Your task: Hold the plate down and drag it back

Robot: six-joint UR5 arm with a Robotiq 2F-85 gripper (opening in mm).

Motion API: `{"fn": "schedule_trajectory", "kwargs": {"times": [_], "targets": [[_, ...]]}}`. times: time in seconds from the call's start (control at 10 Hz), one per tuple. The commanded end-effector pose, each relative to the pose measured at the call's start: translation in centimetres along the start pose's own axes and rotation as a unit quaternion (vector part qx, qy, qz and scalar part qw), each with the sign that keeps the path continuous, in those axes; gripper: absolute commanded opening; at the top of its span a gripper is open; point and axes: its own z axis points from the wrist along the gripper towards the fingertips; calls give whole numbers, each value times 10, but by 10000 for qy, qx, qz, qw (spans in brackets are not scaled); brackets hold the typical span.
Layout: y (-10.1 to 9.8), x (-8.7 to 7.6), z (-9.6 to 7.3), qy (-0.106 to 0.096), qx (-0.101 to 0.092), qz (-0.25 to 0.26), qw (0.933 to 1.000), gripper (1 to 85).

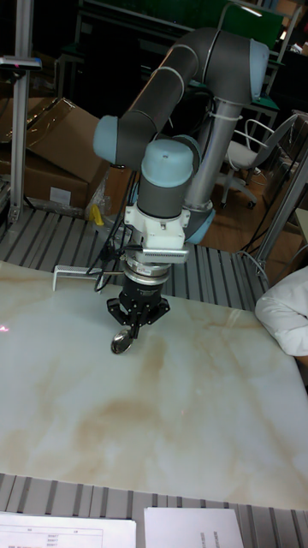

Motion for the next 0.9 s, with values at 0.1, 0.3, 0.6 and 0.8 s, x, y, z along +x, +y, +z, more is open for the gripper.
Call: {"fn": "schedule_trajectory", "kwargs": {"times": [0.1, 0.3, 0.6, 0.8], "targets": [[1, -41, 11, -228, 308, -409, 9984, 10], [13, -49, 3, -134, 353, -433, 9983, 10], [22, -43, 3, -32, 173, -523, 9985, 10], [28, -56, 3, -256, 92, -619, 9977, 10]]}}
